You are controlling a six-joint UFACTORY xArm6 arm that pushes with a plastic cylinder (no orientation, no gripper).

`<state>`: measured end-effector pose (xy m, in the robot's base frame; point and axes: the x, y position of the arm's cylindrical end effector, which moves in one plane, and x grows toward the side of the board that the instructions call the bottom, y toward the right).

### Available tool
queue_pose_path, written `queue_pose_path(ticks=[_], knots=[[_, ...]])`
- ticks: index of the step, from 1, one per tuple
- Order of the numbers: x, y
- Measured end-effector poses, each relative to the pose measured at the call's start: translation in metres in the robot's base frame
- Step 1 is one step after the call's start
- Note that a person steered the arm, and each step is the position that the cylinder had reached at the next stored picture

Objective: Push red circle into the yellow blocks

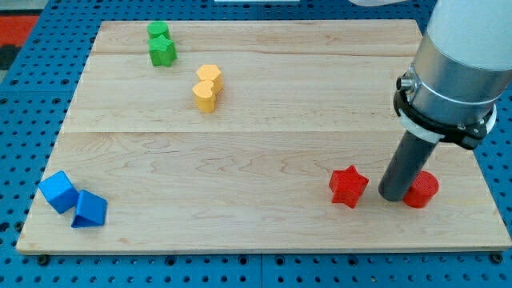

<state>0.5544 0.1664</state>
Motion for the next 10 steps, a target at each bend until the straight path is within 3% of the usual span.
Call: queue_pose_path(ticks=[1,2,3,4,5,6,7,8,9,10], knots=[[0.030,0.008],[0.030,0.073],[-0.026,0.052],[-0.059,-0.022],[-0.042,0.072],[-0.006,0.098],[0.013,0.047],[-0.074,0.026],[-0.104,-0.007],[-0.080,0.086]])
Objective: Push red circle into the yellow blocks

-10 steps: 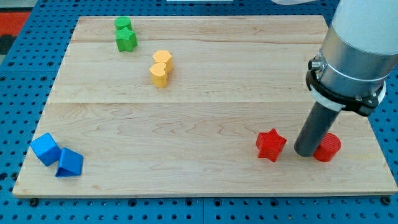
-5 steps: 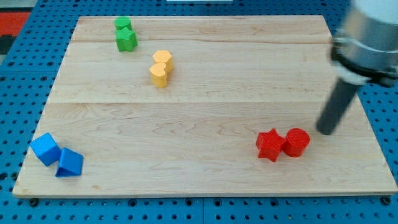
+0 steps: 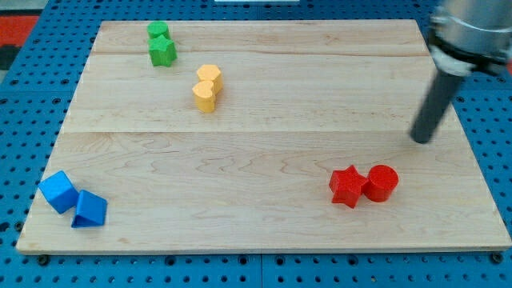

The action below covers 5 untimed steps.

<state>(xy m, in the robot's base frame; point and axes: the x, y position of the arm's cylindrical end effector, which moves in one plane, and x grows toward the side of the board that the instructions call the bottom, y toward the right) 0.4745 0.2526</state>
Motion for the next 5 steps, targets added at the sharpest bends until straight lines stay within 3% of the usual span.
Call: queue_pose_path(ticks=[1,2,3,5], knots=[[0.079,0.015],[0.100,-0.045],[0.028,-0.113],[-0.007,-0.206]])
